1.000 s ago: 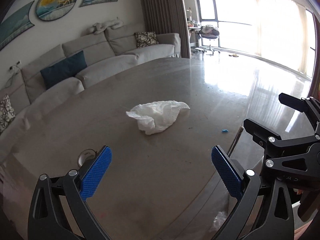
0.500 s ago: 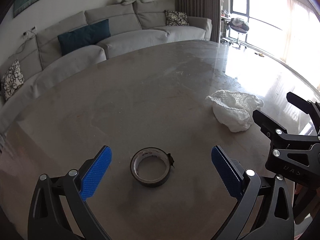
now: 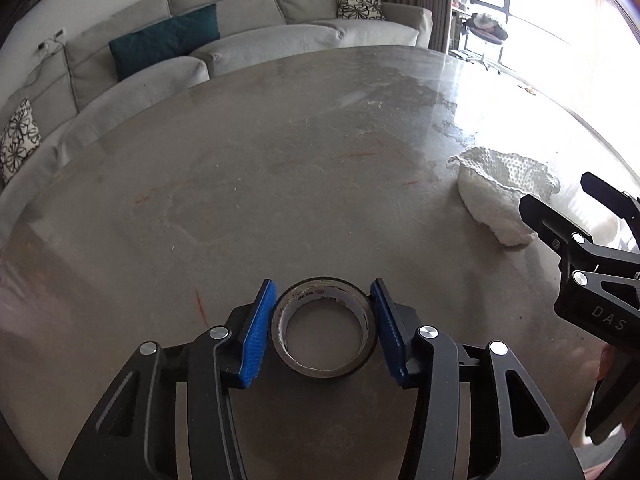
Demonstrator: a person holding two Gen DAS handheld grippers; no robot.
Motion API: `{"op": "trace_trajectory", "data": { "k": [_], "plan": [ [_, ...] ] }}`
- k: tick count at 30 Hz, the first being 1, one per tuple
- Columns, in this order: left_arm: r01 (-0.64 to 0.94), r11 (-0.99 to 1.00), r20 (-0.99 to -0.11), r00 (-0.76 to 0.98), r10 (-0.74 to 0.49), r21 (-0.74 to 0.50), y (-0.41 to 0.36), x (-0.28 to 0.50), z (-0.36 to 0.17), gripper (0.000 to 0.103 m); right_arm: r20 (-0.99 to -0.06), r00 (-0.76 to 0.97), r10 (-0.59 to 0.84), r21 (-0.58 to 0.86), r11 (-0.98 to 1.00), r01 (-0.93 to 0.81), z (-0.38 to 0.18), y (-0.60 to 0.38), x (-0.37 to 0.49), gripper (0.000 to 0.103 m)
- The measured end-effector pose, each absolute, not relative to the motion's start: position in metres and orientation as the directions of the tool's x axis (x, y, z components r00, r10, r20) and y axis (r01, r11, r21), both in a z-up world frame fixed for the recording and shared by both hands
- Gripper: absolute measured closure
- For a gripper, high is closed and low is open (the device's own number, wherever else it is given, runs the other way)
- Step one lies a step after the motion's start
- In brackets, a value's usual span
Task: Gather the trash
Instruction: 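Grasp the black tape roll with the left gripper while the right grasps the white tissue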
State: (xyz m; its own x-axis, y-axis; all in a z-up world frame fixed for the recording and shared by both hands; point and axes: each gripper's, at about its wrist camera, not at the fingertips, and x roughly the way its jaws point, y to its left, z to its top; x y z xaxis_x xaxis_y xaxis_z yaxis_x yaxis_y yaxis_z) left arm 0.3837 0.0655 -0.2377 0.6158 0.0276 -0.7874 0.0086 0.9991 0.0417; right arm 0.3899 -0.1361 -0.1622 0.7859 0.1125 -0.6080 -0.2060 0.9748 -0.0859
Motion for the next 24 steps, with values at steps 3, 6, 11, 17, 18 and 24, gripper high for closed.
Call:
{"op": "trace_trajectory", "data": {
  "k": [3, 6, 11, 17, 18, 24],
  "plan": [
    [0.023, 1.0, -0.788, 0.615, -0.01, 0.004, 0.066, 0.379, -0.236, 0.054, -0.619, 0.777, 0.119, -0.083, 0.973, -0.216, -0.164, -0.131, 0.395, 0.004],
    [0.027, 0.999, -0.761, 0.649, 0.007, 0.032, 0.064, 0.37, -0.227, 0.054, -0.669, 0.736, 0.108, -0.098, 0.968, -0.232, -0.169, -0.125, 0.404, 0.004],
    [0.035, 0.997, -0.726, 0.687, 0.029, 0.073, 0.056, 0.36, -0.21, 0.054, -0.718, 0.687, 0.115, -0.073, 0.968, -0.238, -0.176, -0.127, 0.415, 0.004],
    [0.033, 0.997, -0.704, 0.71, 0.028, 0.073, 0.051, 0.354, -0.196, 0.053, -0.71, 0.689, 0.147, -0.026, 0.972, -0.235, -0.171, -0.126, 0.424, 0.004],
    [0.033, 0.996, -0.703, 0.711, 0.032, 0.079, 0.051, 0.354, -0.194, 0.053, -0.72, 0.678, 0.145, -0.031, 0.97, -0.24, -0.173, -0.124, 0.426, 0.004],
    [0.031, 0.995, -0.7, 0.713, 0.043, 0.093, 0.05, 0.358, -0.19, 0.053, -0.762, 0.632, 0.137, -0.055, 0.96, -0.275, -0.182, -0.117, 0.43, 0.004]
  ]
}}
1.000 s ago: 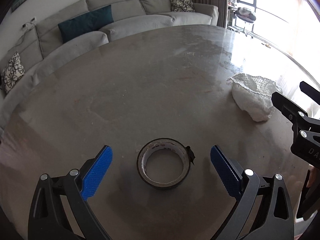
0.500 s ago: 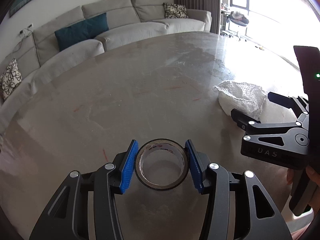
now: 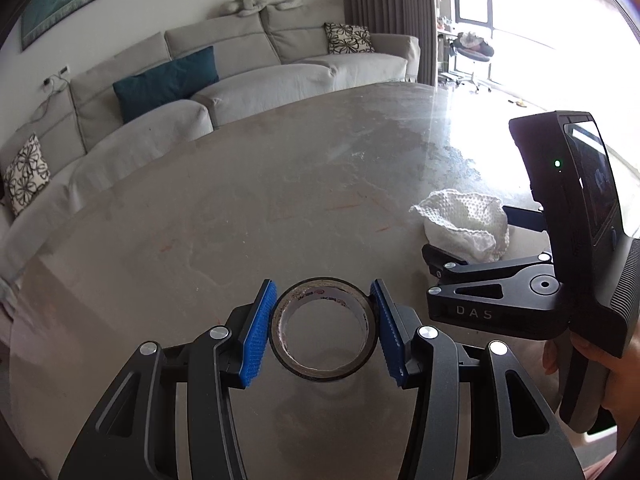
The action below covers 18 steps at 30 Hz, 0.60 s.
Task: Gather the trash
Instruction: 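Grasp the black tape roll with the left gripper while the right grasps the white tissue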
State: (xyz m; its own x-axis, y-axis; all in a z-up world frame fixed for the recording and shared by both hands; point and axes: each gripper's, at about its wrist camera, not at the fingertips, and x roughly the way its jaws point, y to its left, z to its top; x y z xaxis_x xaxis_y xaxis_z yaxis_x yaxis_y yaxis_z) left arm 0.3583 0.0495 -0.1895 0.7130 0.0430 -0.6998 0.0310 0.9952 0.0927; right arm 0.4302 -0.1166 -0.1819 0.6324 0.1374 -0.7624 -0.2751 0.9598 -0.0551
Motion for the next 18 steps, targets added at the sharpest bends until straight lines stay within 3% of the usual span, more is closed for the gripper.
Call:
{"op": "trace_trajectory", "data": {
  "k": [9, 11, 13, 14, 15, 18],
  "plan": [
    [0.038, 0.994, -0.691, 0.721, 0.041, 0.099, 0.045, 0.356, -0.184, 0.053, -0.799, 0.58, 0.158, -0.02, 0.957, -0.289, -0.192, -0.118, 0.438, 0.004],
    [0.036, 0.994, -0.687, 0.725, 0.043, 0.101, 0.045, 0.354, -0.183, 0.053, -0.796, 0.581, 0.17, -0.013, 0.955, -0.297, -0.191, -0.119, 0.436, 0.009],
    [0.036, 0.994, -0.685, 0.727, 0.043, 0.101, 0.043, 0.352, -0.179, 0.053, -0.782, 0.596, 0.181, -0.018, 0.95, -0.311, -0.188, -0.119, 0.429, 0.032],
    [0.035, 0.994, -0.682, 0.73, 0.045, 0.103, 0.042, 0.351, -0.178, 0.053, -0.778, 0.602, 0.18, -0.026, 0.948, -0.317, -0.185, -0.12, 0.426, 0.067],
    [0.035, 0.994, -0.68, 0.732, 0.046, 0.105, 0.04, 0.349, -0.177, 0.053, -0.781, 0.602, 0.166, -0.046, 0.946, -0.32, -0.183, -0.121, 0.423, 0.083],
    [0.042, 0.993, -0.674, 0.738, 0.044, 0.112, 0.032, 0.344, -0.171, 0.053, -0.776, 0.605, 0.177, -0.05, 0.939, -0.339, -0.181, -0.126, 0.411, 0.086]
  ]
}}
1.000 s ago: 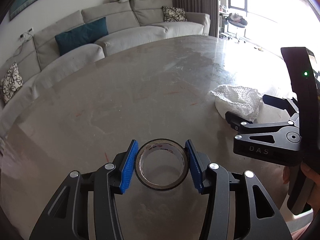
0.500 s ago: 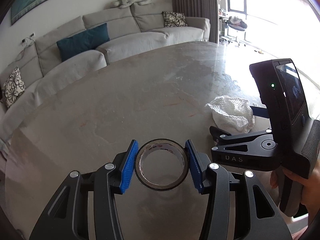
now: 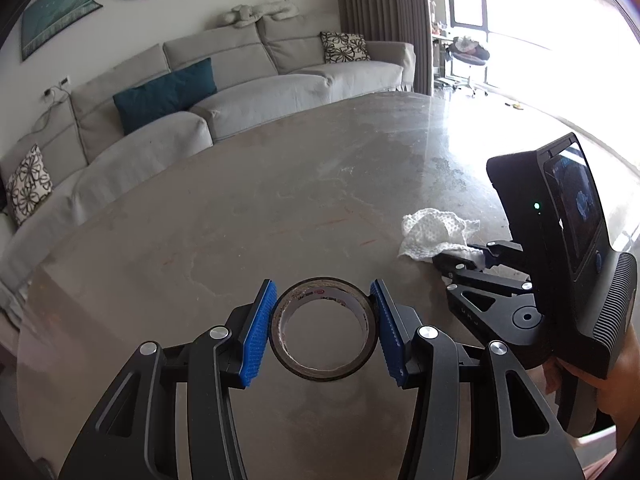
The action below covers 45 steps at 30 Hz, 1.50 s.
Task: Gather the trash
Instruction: 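Grasp the black tape roll with the left gripper while the right grasps the white tissue, then carry the tape roll and tissue over the white trash bin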
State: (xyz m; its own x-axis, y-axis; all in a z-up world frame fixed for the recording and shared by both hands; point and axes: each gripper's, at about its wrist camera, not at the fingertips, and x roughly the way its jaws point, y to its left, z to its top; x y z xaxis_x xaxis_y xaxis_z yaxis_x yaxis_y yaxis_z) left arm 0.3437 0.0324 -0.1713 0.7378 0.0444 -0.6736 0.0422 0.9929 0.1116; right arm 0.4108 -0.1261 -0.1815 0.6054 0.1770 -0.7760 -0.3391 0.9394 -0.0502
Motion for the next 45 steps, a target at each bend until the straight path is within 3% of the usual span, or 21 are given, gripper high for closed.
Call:
{"op": "trace_trajectory", "data": {
  "k": [10, 22, 31, 38, 45],
  "plan": [
    [0.112, 0.989, -0.648, 0.761, -0.024, 0.096, -0.024, 0.319, -0.152, 0.053, -0.617, 0.764, 0.188, -0.078, 0.952, -0.297, -0.11, -0.176, 0.34, 0.086],
    [0.361, 0.93, -0.628, 0.741, -0.237, 0.075, -0.161, 0.256, -0.15, 0.053, -0.524, 0.85, -0.05, -0.15, 0.988, -0.034, -0.082, -0.291, 0.257, 0.086],
    [0.59, 0.792, -0.633, 0.676, -0.379, 0.156, -0.281, 0.206, -0.17, 0.053, -0.509, 0.807, -0.3, -0.167, 0.954, 0.249, -0.102, -0.391, 0.182, 0.086],
    [0.684, 0.713, -0.659, 0.607, -0.443, 0.151, -0.341, 0.182, -0.185, 0.053, -0.526, 0.772, -0.357, -0.105, 0.928, 0.357, -0.118, -0.441, 0.15, 0.086],
    [0.721, 0.679, -0.719, 0.544, -0.433, 0.137, -0.374, 0.175, -0.227, 0.053, -0.557, 0.743, -0.37, -0.09, 0.917, 0.39, -0.135, -0.458, 0.157, 0.085]
  ]
}}
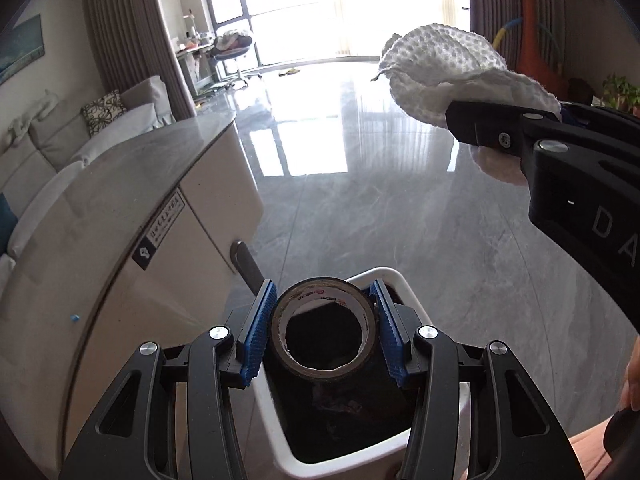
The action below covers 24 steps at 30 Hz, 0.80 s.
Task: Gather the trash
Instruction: 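Carry the tape roll and tissue over the white trash bin, then open the left gripper then the right gripper to drop tape and tissue into the bin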
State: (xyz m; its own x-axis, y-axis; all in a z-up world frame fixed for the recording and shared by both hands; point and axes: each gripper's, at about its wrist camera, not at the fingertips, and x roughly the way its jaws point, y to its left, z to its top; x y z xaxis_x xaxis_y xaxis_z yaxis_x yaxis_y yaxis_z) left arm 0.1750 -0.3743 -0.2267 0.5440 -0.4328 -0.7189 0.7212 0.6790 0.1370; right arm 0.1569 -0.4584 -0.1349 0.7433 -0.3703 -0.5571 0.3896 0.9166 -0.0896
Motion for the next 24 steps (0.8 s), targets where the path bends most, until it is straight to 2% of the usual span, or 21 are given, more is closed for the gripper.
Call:
{"op": "trace_trajectory", "data": {
  "k": [5, 17, 18, 19, 20, 24],
  "plan": [
    [0.735, 0.668, -0.757, 0.499, -0.423, 0.111, -0.388, 0.185, -0.253, 0.053, -0.63, 0.695, -0.346, -0.073, 0.918, 0.391, -0.156, -0.469, 0.166, 0.085],
    [0.764, 0.645, -0.831, 0.374, -0.412, 0.024, -0.397, 0.204, -0.295, 0.052, -0.703, 0.616, -0.355, -0.102, 0.908, 0.407, -0.179, -0.484, 0.178, 0.085],
    [0.769, 0.639, -0.849, 0.349, -0.395, 0.019, -0.398, 0.207, -0.301, 0.043, -0.708, 0.609, -0.358, -0.107, 0.907, 0.408, -0.181, -0.485, 0.179, 0.085],
    [0.771, 0.636, -0.868, 0.333, -0.369, 0.026, -0.399, 0.208, -0.307, 0.013, -0.711, 0.606, -0.356, -0.106, 0.907, 0.408, -0.182, -0.485, 0.18, 0.085],
    [0.766, 0.641, -0.876, 0.337, -0.344, 0.044, -0.399, 0.209, -0.311, 0.004, -0.713, 0.604, -0.356, -0.107, 0.907, 0.408, -0.183, -0.485, 0.181, 0.085],
    [0.753, 0.656, -0.86, 0.372, -0.348, 0.061, -0.391, 0.211, -0.31, 0.004, -0.714, 0.603, -0.357, -0.114, 0.908, 0.403, -0.182, -0.485, 0.184, 0.085]
  ]
}}
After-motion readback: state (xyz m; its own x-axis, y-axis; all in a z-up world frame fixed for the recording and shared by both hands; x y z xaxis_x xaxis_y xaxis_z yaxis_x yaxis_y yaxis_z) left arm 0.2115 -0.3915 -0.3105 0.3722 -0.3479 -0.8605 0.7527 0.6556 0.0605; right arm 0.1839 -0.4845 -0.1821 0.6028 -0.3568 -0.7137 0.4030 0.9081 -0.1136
